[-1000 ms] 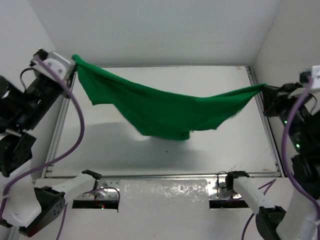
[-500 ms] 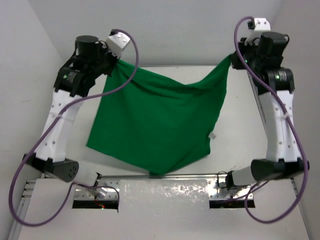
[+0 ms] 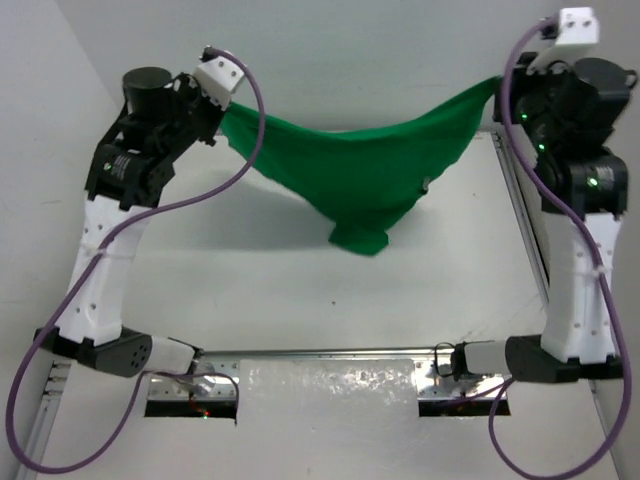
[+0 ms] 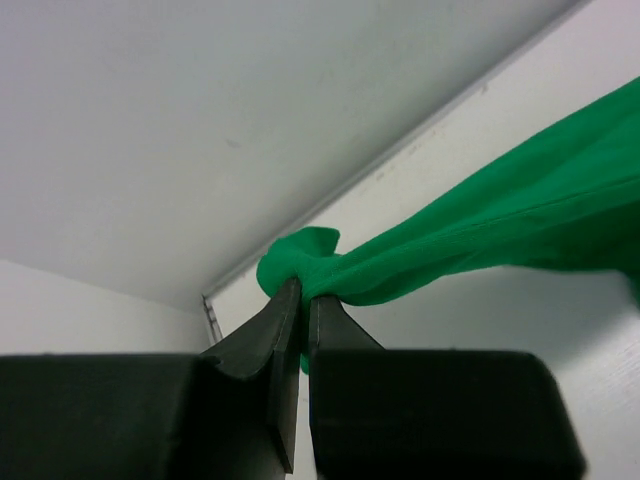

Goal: Fold and stack the t-shirts
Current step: Flatten out the tshirt

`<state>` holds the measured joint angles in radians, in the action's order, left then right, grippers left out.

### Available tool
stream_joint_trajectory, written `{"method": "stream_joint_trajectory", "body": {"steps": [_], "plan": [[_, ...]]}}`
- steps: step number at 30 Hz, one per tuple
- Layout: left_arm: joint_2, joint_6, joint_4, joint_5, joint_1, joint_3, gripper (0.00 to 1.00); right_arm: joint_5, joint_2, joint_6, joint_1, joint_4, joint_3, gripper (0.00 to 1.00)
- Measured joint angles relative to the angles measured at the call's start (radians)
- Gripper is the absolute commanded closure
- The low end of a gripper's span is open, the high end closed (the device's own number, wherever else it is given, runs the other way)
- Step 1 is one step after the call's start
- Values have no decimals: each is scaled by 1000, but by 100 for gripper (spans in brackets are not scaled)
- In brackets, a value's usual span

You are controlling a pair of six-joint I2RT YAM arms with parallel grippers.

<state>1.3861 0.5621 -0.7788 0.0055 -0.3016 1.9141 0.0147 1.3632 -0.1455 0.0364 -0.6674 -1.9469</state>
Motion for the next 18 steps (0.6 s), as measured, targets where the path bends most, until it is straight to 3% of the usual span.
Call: {"method": "stream_joint_trajectory", "body": {"steps": [9,18], "plan": [[-215,8,-10,106,0,45,100,43,-188,42,0,-43,-246,100],[-323,-16,-18,170,0,140,100,64,-318,60,0,-37,-335,100]]}}
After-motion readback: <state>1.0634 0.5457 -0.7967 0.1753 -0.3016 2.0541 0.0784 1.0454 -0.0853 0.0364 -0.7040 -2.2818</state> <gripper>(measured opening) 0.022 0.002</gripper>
